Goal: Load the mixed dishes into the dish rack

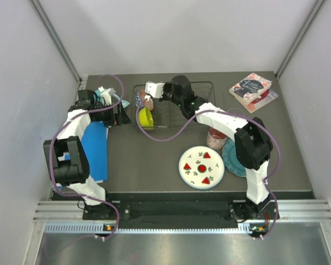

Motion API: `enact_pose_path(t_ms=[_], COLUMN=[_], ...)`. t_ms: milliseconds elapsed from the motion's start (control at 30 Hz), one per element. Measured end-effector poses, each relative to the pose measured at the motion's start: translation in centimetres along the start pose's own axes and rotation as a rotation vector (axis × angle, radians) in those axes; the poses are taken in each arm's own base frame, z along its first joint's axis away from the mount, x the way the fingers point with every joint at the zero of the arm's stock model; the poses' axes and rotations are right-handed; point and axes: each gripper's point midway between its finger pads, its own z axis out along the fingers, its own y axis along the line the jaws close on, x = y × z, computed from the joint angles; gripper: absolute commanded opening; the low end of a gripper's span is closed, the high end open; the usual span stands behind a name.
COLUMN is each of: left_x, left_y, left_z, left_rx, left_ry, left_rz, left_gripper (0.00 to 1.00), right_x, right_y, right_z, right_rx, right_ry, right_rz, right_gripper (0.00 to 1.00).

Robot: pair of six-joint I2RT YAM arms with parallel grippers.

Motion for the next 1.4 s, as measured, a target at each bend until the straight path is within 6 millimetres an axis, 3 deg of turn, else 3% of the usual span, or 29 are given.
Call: enact_pose_path(t_ms=[200,667,1400], left_x=[0.2,1.0,1.7], left_y=[0.2,0.6,0.9], left_z=[0.1,0.4,0.6], left_rx=[-0.005,-0.013,-0.012], left_ry=[0.000,0.013,0.024], left_rz=[0.003,-0.006,0.000], left_gripper=[0.99,0.99,0.99], right_x=[1.3,-0.4,-1.0], right_y=[1.7,1.0,-1.3], right_z=[0.0,-3.0,-4.3], right_rx=[-0.002,0.025,0.058], right_ry=[0.021,-0.017,-0.024], right_rz=[-0.001,-0.021,-0.094], right_gripper=[0.00,0.00,0.00])
